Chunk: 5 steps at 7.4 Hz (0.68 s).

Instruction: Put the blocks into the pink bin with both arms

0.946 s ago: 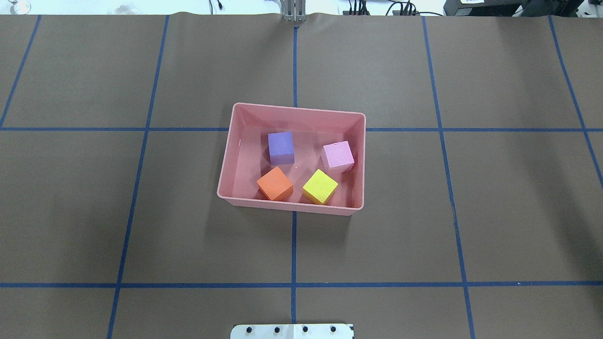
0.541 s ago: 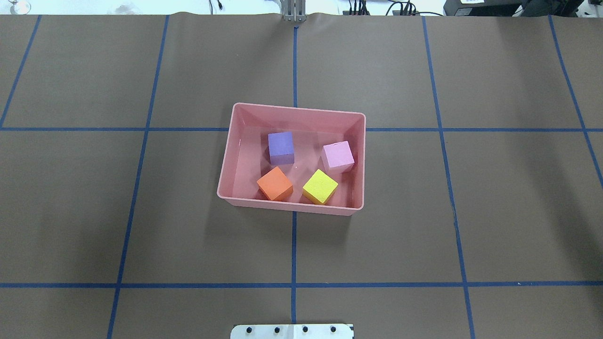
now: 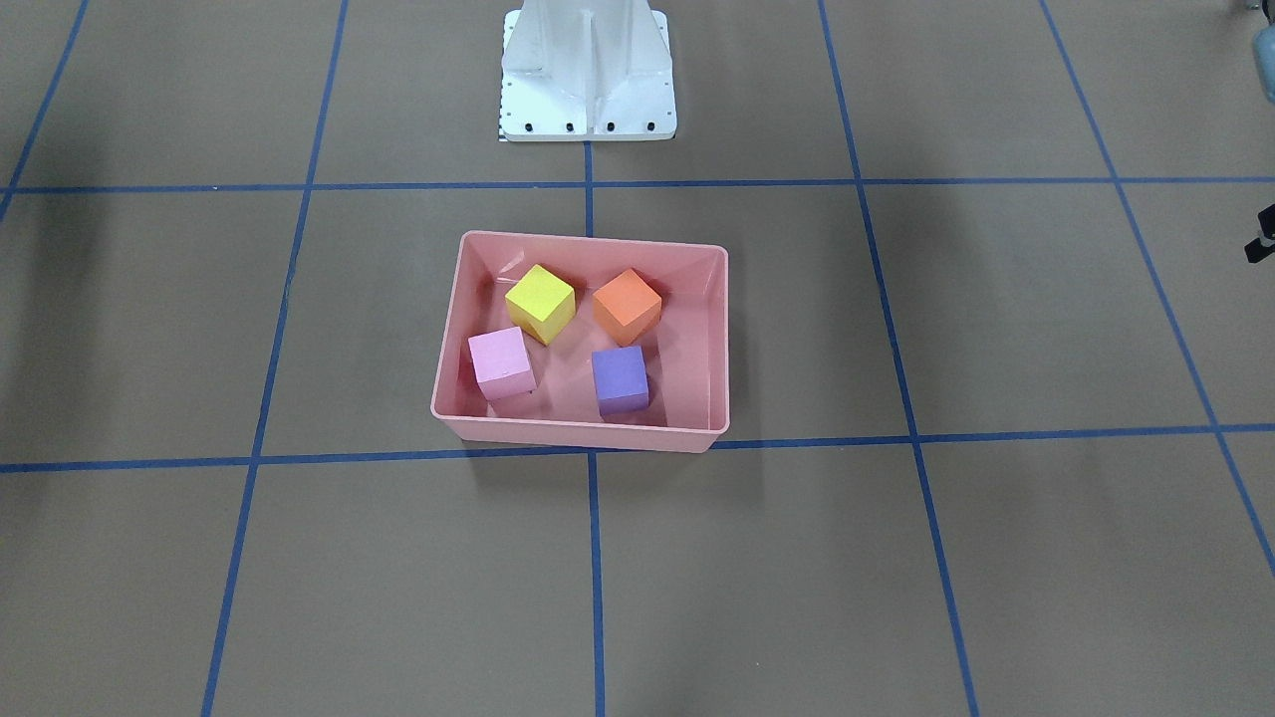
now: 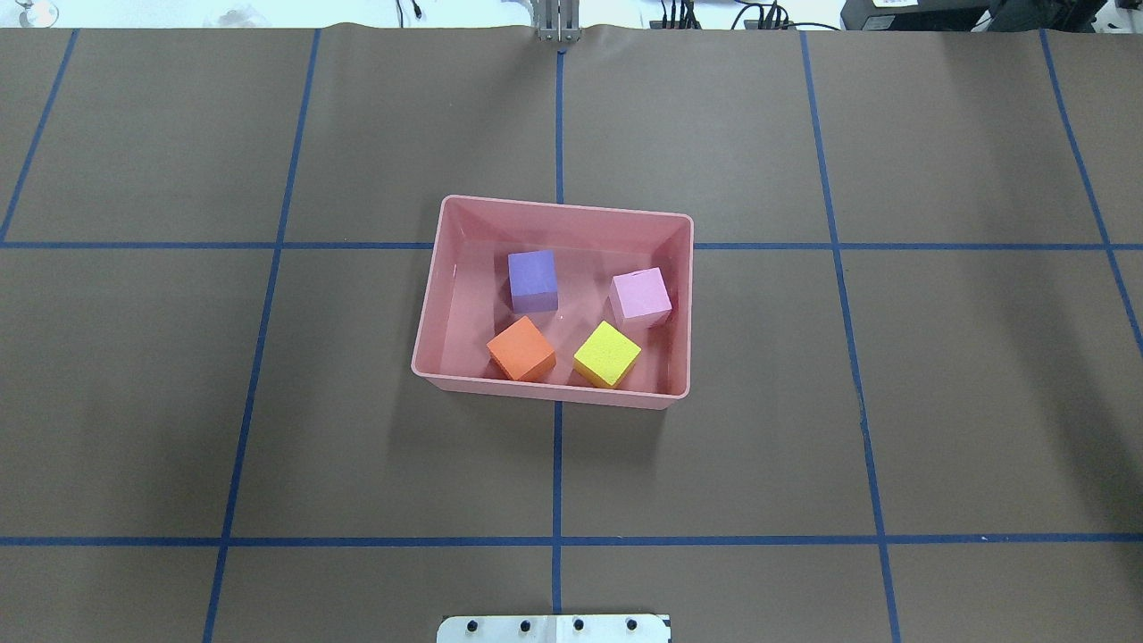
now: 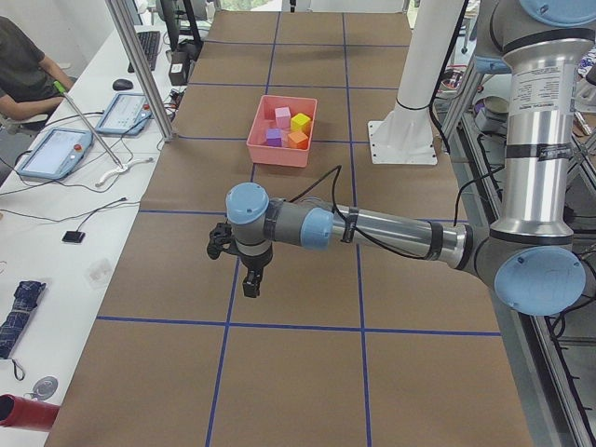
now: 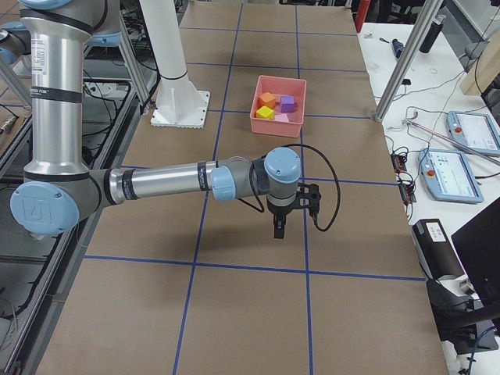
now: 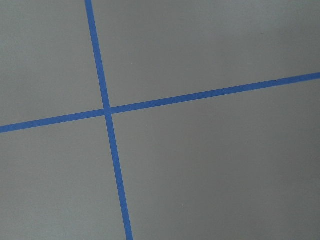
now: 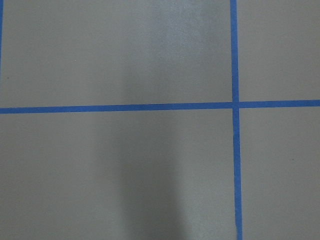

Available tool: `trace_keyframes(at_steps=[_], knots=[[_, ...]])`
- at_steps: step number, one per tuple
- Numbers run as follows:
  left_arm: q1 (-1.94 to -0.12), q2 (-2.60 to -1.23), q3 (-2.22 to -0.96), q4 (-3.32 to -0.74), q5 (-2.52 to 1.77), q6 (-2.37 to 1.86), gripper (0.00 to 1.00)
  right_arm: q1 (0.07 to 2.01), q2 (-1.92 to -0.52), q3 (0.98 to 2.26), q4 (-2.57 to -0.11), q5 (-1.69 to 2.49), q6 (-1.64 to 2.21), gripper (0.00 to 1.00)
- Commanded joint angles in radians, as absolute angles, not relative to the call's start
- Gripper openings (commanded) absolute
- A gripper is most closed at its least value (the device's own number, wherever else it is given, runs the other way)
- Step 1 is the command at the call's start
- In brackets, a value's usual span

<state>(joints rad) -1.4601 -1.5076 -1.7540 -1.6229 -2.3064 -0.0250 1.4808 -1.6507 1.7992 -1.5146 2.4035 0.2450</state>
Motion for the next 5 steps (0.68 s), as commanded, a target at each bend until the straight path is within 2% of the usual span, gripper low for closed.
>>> trace_keyframes(at_steps=[1, 5], knots=[[-1.465, -1.444, -1.733, -1.721, -2.243, -0.031, 1.0, 1.479, -1.654, 1.796, -1.514, 2.373, 0.239, 1.0], [-1.479, -1.434, -1.73, -1.703, -2.337, -0.145, 1.0, 1.48, -1.664, 1.725, -1.514, 2.376, 0.239, 1.0]])
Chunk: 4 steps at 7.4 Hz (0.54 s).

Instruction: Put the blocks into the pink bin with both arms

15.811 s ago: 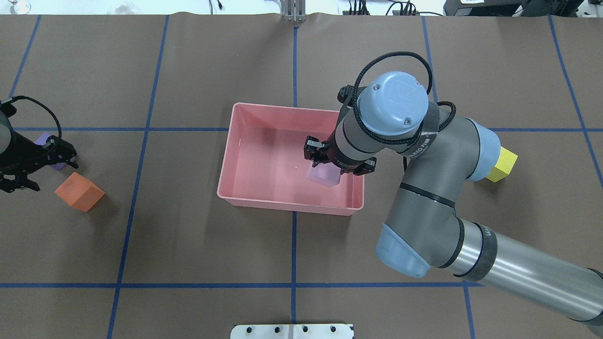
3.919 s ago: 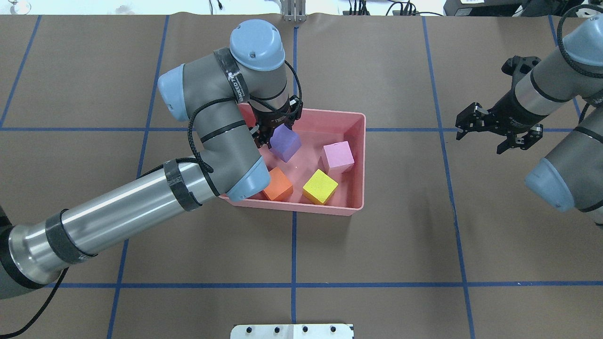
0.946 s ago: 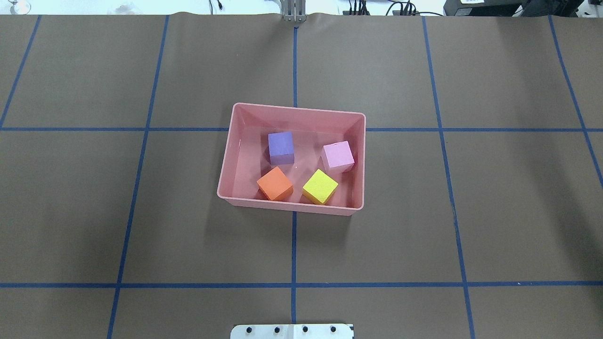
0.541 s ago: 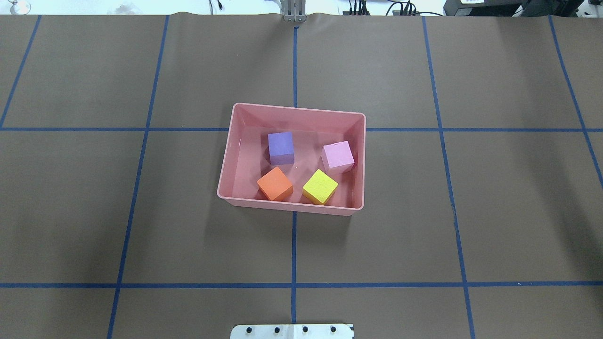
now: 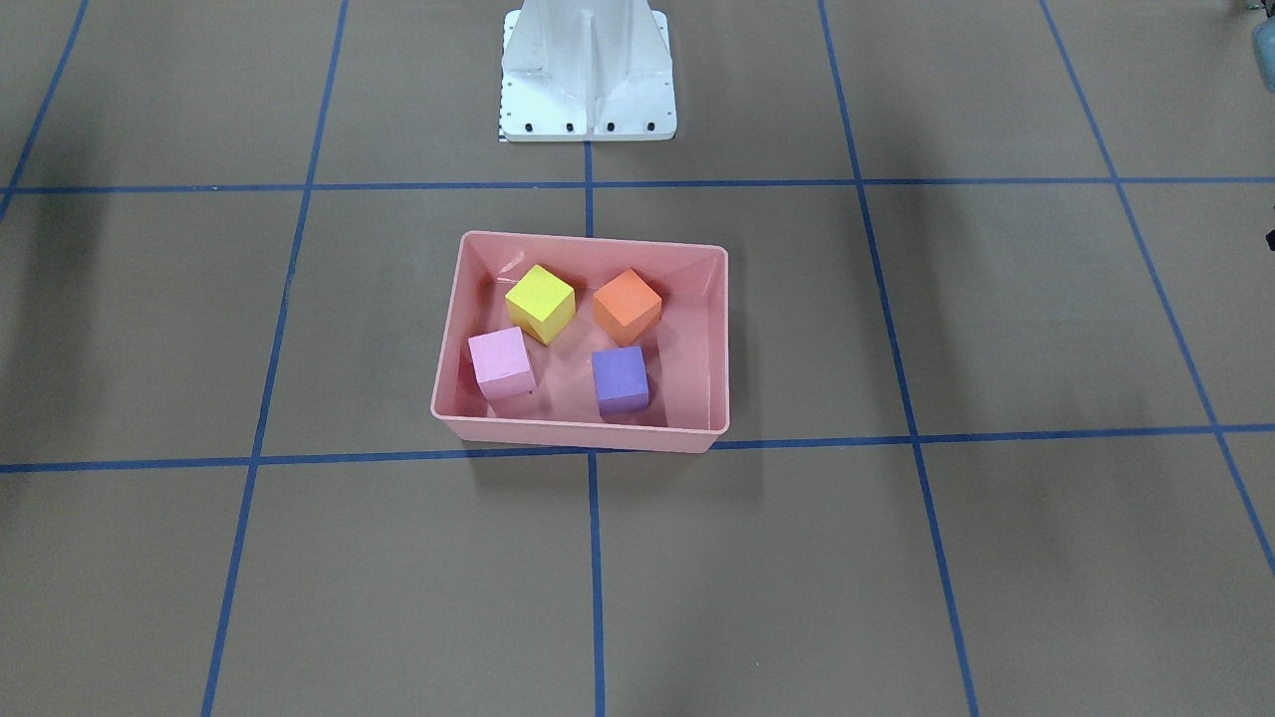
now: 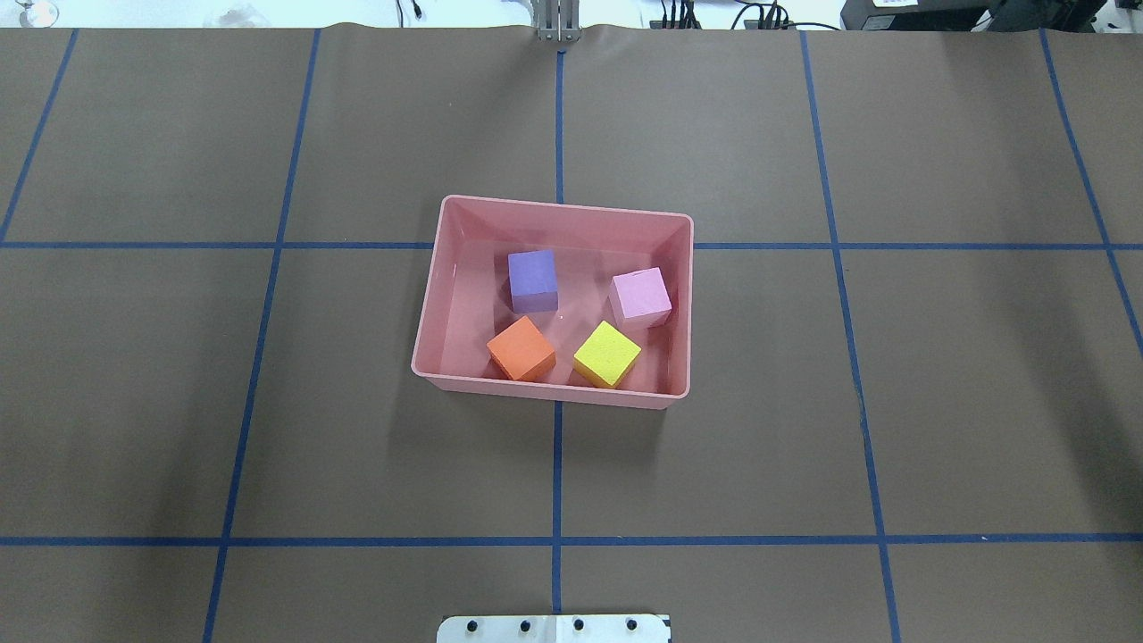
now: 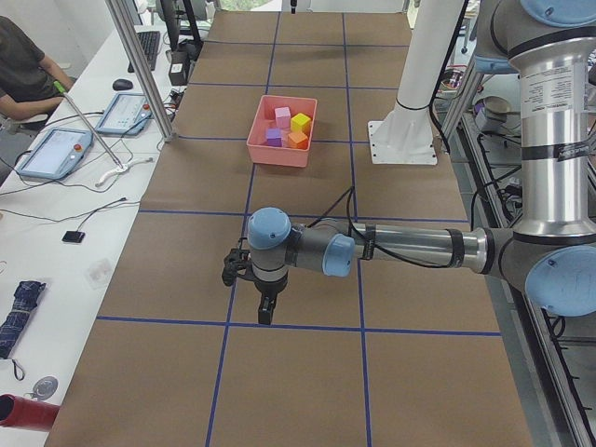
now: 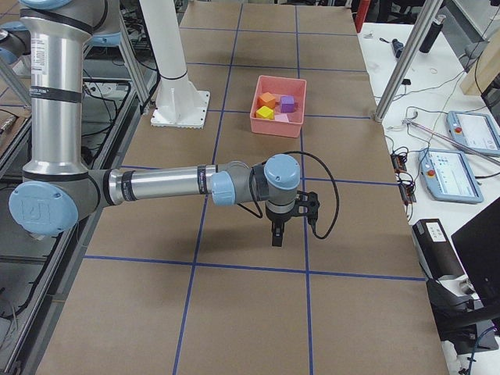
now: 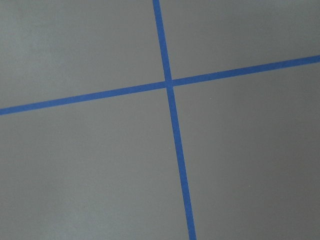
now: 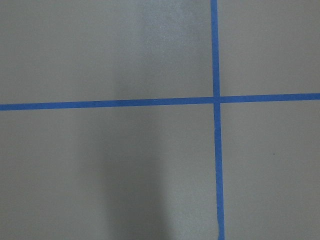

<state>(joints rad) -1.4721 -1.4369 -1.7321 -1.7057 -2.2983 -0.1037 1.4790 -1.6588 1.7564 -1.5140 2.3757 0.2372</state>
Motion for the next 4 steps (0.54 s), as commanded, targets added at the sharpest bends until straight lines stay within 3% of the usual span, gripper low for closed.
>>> trace_keyframes(at_steps=[1, 4], knots=[[-1.489, -1.431, -1.736, -1.704, -2.374, -0.159, 1.0, 1.48, -1.664, 1.724, -1.514, 2.376, 0.236, 1.0], [-1.491, -1.42, -1.733, -1.706, -2.376, -0.196, 1.0, 1.495, -1.666, 1.723, -1.516, 2.379, 0.241, 1.0]])
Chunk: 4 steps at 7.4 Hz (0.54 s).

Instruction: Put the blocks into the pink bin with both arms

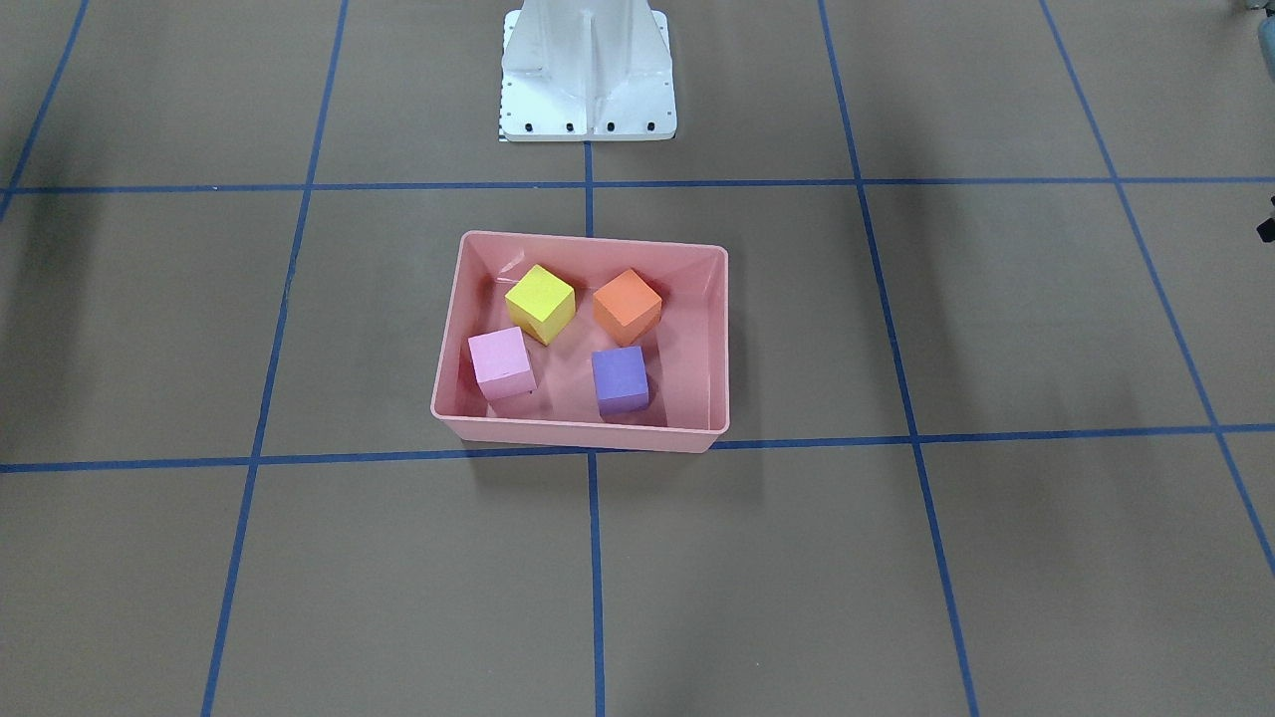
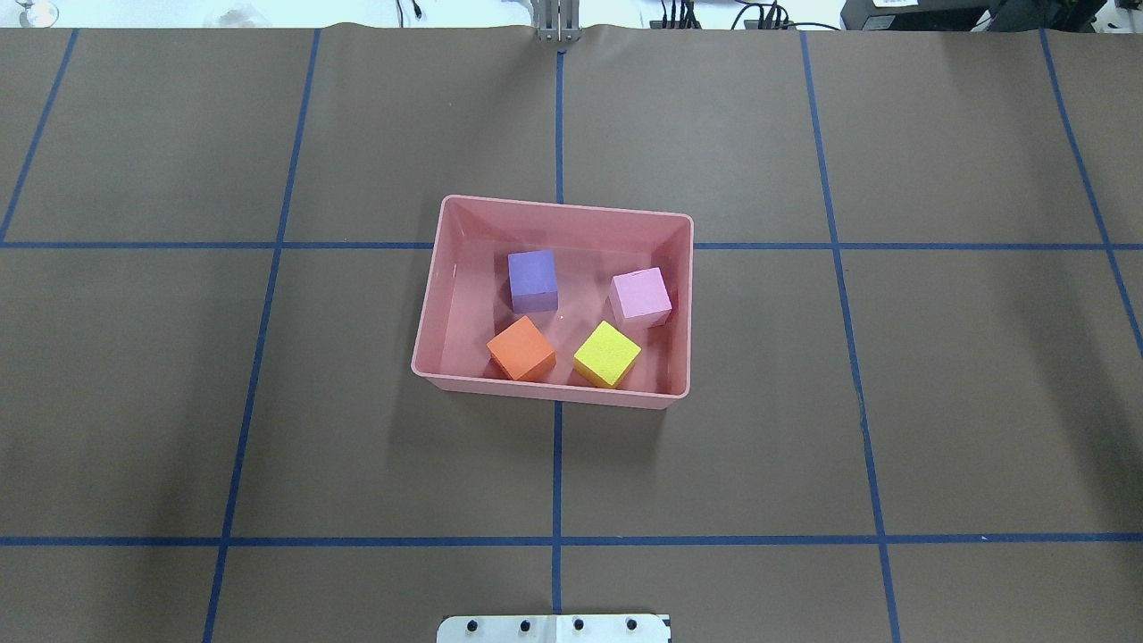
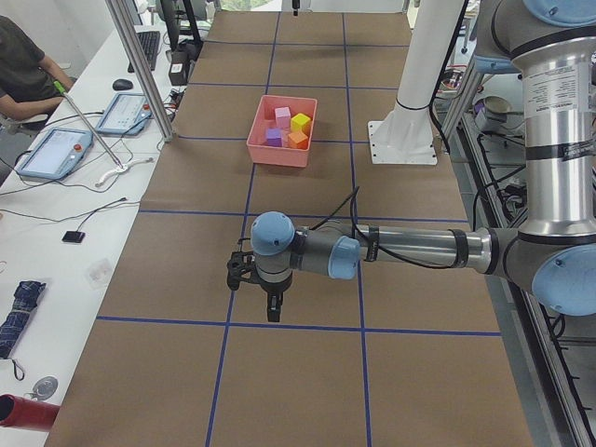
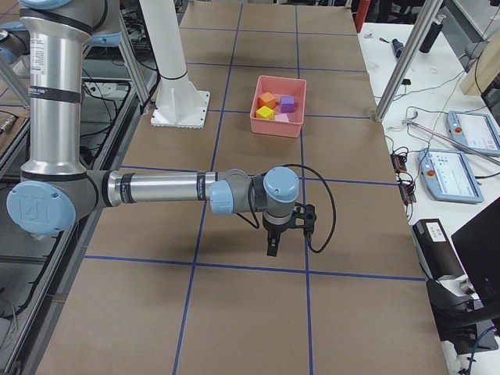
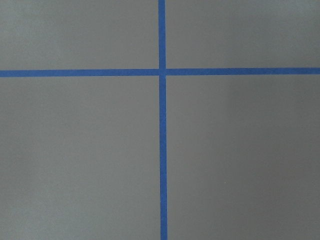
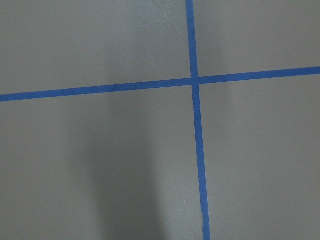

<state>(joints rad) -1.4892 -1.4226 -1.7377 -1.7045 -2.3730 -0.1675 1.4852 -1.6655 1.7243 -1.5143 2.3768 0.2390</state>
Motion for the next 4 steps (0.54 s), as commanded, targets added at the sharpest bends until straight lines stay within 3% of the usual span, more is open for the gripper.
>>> trace_keyframes(at_steps=[1, 4], knots=[[-1.494, -1.42, -1.743, -1.71, -2.376, -0.207, 1.0, 1.502, -1.666, 1.724, -1.516, 2.381, 0.241, 1.0], [-1.511, -1.446, -1.77, -1.591, -2.375, -0.192, 1.0, 1.502, -1.655, 1.724, -1.516, 2.382, 0.241, 1.0]])
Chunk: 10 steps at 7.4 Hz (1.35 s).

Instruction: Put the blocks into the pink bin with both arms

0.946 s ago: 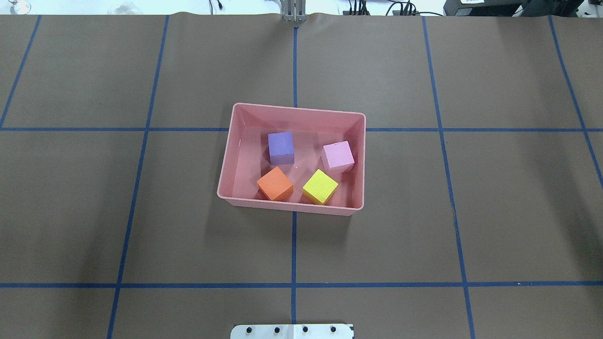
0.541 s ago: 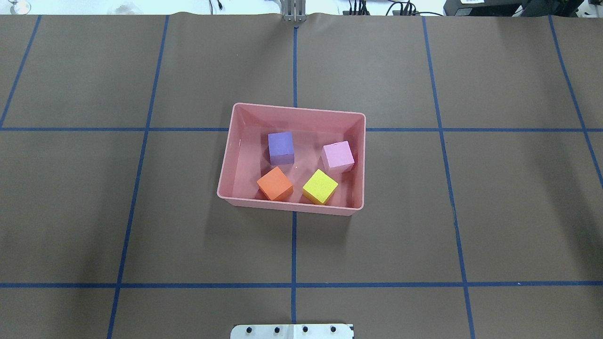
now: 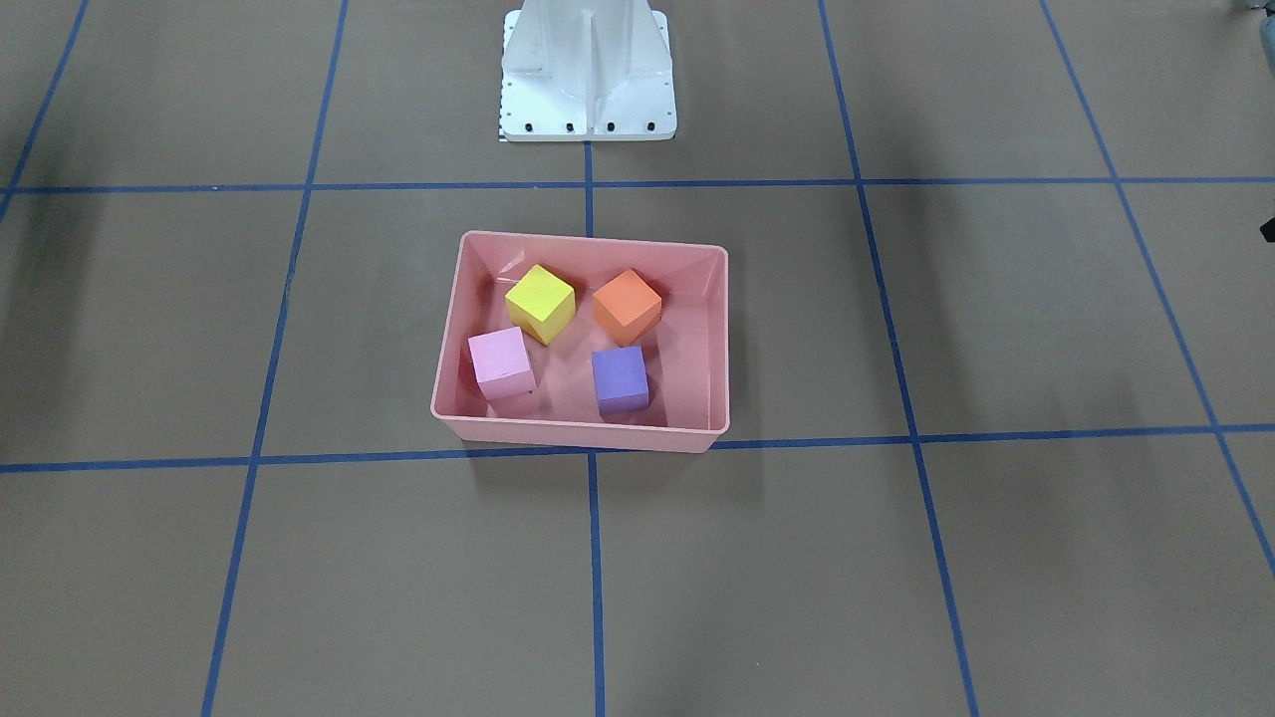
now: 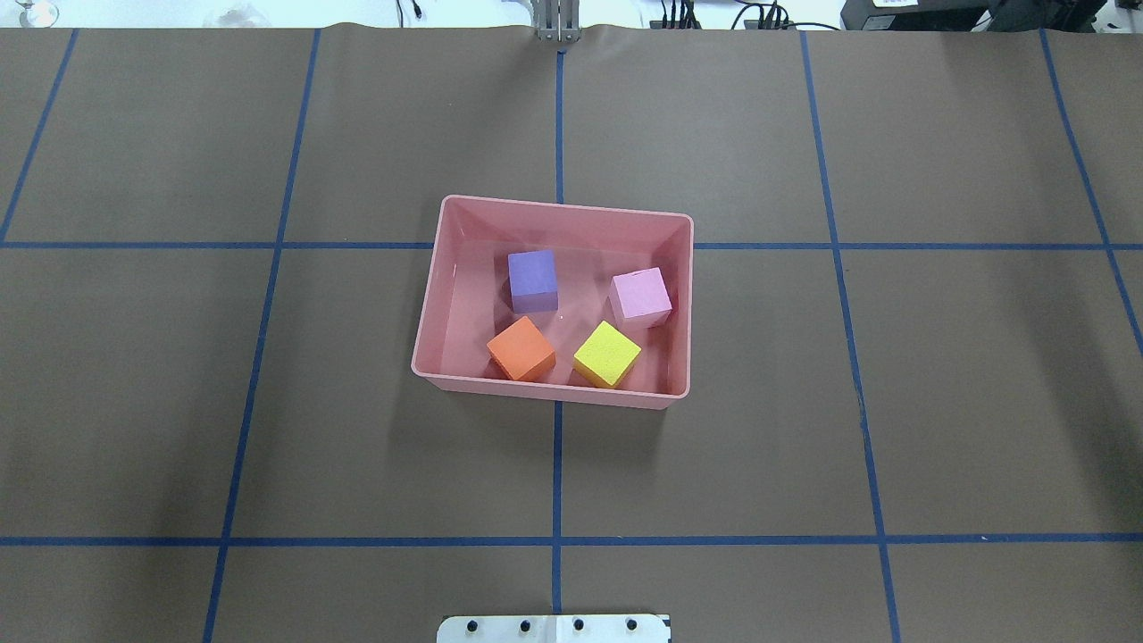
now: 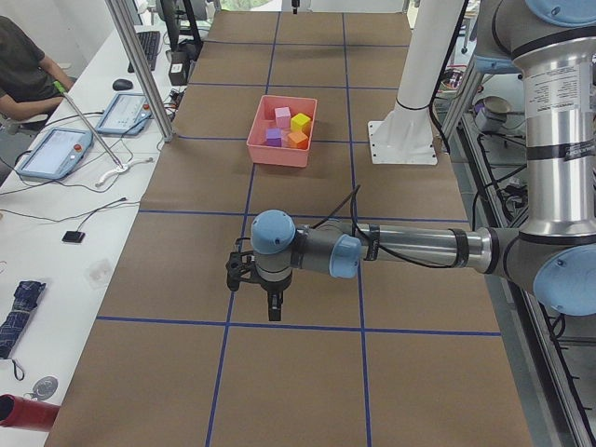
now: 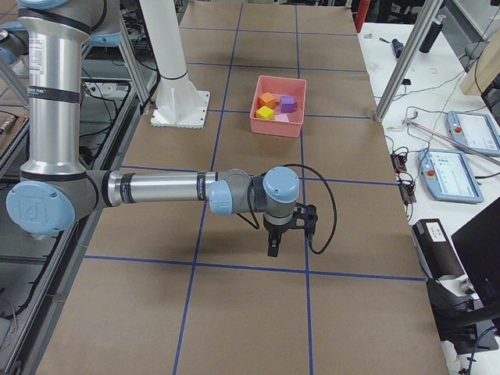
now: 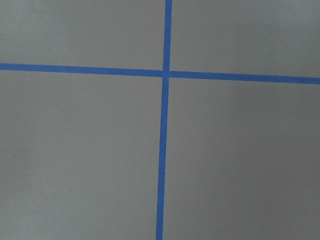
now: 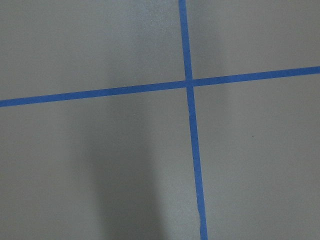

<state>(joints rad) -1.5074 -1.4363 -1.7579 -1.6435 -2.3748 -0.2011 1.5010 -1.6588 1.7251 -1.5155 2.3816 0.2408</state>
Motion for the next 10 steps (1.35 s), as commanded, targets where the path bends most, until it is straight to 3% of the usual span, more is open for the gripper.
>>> trace_keyframes(at_steps=[1, 10], knots=[[-1.512, -1.447, -1.772, -1.591, -2.37, -0.181, 1.0, 1.502, -1.657, 1.723, -1.516, 2.381, 0.244, 1.0], [-1.526, -1.447, -1.767, -1.589, -2.362, -0.126, 1.0, 1.523, -1.654, 1.678, -1.526, 2.373, 0.247, 1.0]])
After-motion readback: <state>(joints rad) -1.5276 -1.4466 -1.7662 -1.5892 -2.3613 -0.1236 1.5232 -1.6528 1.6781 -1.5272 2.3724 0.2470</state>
